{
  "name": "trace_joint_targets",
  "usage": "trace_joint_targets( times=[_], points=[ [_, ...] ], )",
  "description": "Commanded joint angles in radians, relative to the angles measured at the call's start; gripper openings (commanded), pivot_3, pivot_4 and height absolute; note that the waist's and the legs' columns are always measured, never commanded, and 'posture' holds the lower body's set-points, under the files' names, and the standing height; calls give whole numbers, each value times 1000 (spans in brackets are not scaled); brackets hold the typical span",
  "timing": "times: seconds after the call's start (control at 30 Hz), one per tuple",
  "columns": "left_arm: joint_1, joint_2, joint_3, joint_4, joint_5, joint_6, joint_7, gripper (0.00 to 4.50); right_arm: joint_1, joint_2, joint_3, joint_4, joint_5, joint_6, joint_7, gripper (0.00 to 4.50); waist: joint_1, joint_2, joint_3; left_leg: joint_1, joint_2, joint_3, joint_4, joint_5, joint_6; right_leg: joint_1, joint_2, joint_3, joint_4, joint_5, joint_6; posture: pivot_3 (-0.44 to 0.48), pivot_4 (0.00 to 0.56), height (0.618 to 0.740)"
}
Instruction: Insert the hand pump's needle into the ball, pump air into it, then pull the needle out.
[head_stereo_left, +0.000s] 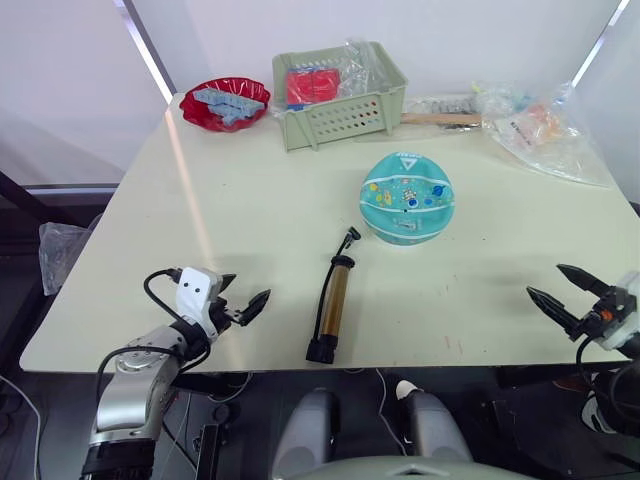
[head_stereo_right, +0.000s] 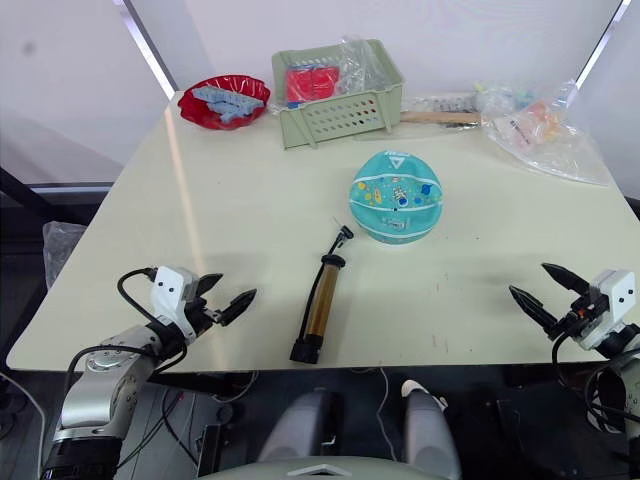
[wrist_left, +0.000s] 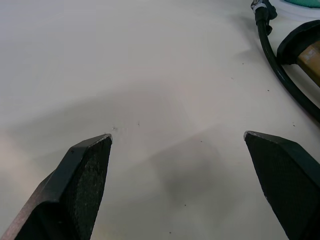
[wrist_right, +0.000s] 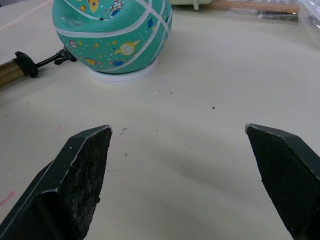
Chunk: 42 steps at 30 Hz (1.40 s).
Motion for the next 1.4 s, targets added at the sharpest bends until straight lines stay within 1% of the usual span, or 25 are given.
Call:
trace_joint_targets(
  times=[0.03, 0.2, 0.37, 0.5, 0.63, 0.87, 1.03, 1.2, 1.4],
  points=[
    [-14, 3, 14, -20, -19, -8, -6, 4473, 6, -15, -26, -59, 27, 4, 13, 4478, 0, 0, 0, 0, 0, 0, 0, 0, 0, 0, 0, 0, 0, 0, 0, 0, 150, 737],
    [-53, -10, -16, -52, -21, 49, 12, 4473, 34, -26, -31, -129, 84, 40, 79, 4478, 4, 0, 0, 0, 0, 0, 0, 0, 0, 0, 0, 0, 0, 0, 0, 0, 150, 737],
    [-88, -23, -47, -87, -26, 113, 25, 4473, 66, -38, -38, -194, 115, 69, 109, 4478, 11, 0, 0, 0, 0, 0, 0, 0, 0, 0, 0, 0, 0, 0, 0, 0, 150, 737],
    [-148, -41, -108, -107, -29, 195, 38, 4473, 122, -62, -37, -287, 166, 119, 175, 4478, 14, 0, 0, 0, 0, -1, 0, 0, 0, 0, 1, 0, 0, 0, 0, 0, 150, 737],
    [-199, -50, -156, -93, -14, 231, 41, 4473, 156, -71, -36, -336, 195, 134, 222, 4478, 16, 0, 0, -1, 0, -1, 1, 0, 0, 0, 1, -1, 0, 0, 0, 0, 150, 737],
    [-283, -61, -253, -26, 34, 257, 43, 4473, 172, -66, -49, -362, 193, 104, 249, 4478, 16, 0, 0, -1, 0, -1, 1, 0, 0, 0, 2, -1, 0, 0, 0, 0, 150, 737],
    [-326, -77, -303, 20, 72, 274, 53, 4473, 177, -64, -55, -372, 193, 95, 252, 4478, 16, 0, 0, -1, 0, -1, 1, 0, 0, 0, 2, -1, -1, 0, 0, 0, 150, 737],
    [-390, -130, -353, 102, 121, 316, 99, 4473, 180, -61, -67, -390, 202, 100, 234, 4478, 17, 0, 0, -2, -1, -2, 1, 0, 0, 0, 2, -1, -1, 0, 1, 0, 150, 737],
    [-456, -184, -372, 172, 151, 340, 131, 4473, 180, -61, -72, -408, 206, 108, 222, 4478, 19, 0, 0, -2, -1, -2, 1, 0, 0, 1, 1, -1, 0, 0, 1, 0, 150, 737]
  ],
)
